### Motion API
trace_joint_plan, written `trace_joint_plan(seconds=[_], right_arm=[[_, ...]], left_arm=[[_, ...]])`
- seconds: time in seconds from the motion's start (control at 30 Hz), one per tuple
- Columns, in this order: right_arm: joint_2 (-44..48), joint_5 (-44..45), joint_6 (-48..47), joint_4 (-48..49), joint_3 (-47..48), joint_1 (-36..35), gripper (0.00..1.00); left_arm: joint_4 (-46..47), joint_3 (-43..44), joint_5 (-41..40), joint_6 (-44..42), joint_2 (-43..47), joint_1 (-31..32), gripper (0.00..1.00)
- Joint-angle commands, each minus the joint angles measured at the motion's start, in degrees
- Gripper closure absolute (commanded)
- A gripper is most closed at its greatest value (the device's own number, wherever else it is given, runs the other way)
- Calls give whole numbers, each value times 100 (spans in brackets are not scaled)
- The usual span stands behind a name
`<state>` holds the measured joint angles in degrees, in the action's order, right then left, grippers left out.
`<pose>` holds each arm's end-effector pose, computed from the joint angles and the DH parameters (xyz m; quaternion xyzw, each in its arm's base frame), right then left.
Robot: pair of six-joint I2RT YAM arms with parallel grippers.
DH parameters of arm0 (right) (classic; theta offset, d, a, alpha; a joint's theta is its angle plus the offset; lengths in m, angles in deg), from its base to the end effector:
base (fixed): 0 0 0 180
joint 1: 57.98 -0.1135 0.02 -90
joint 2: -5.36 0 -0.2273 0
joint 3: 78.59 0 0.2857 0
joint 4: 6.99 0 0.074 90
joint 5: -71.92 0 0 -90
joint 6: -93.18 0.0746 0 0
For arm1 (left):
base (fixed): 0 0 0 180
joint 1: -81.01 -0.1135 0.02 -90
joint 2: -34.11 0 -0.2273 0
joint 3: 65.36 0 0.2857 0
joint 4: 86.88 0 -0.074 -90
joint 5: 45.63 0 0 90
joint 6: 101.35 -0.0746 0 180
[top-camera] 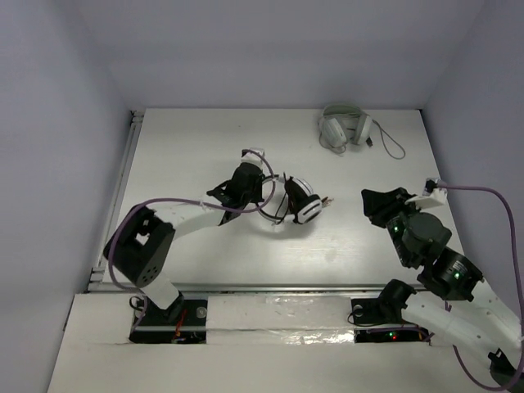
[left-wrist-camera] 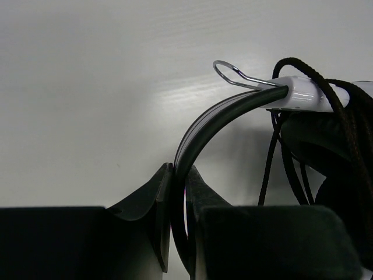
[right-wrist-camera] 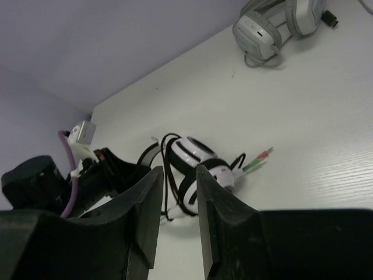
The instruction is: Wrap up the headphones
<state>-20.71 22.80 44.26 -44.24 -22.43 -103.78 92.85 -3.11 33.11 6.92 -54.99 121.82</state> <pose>0.1691 0.1039 0.3404 0.2019 0.7116 0.2361 0.6302 0.3140 -0.2519 0.1446 0.1158 0.8427 -0.1831 0.4929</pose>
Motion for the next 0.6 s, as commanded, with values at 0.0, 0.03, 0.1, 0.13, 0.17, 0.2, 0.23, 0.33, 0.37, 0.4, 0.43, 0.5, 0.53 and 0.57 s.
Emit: trace_joint_plan(seconds=[0.0,0.03,0.1,0.13,0.17,0.2,0.23,0.33,0.37,0.4,0.43,0.5,0.53,0.57], right_arm=[[-153,-98,-188,473,-35,19,64],[-188,-142,-205,517,-44,19,63],[-197,-203,-249,561,-61,19,62],[-232,-221,-258,570,-61,19,61],[-259,-221,-267,561,-53,19,59],[-267,-239,-285,561,-26,19,57],[-302,-265,-302,535,-9,19,54],[-312,-300,-355,439,131,19,41],[-303,-318,-399,412,176,19,32],[-294,-318,-416,377,228,19,29],[-277,-300,-434,325,342,19,23],[-189,-257,-539,280,457,19,8],[-162,-239,-574,210,518,19,0],[-127,-221,-627,175,658,19,0]], left_arm=[[1073,672,-490,37,-361,-171,100],[1117,804,-534,11,-615,-223,100],[1117,962,-665,-33,-854,-223,100],[1082,1051,-727,-42,-959,-223,100],[1021,1130,-884,-51,-1134,-223,100],[994,1279,-973,-86,-1197,-276,95],[959,1332,-1052,-86,-1250,-276,90],[854,1403,-1184,-34,-1250,-338,66],[784,1386,-1298,-7,-1128,-338,52],[766,1316,-1325,19,-1040,-338,45],[765,1263,-1325,46,-926,-338,41],[722,1114,-1334,124,-513,-390,31],[678,1070,-1352,169,-329,-390,27],[538,1043,-1360,282,64,-390,21]])
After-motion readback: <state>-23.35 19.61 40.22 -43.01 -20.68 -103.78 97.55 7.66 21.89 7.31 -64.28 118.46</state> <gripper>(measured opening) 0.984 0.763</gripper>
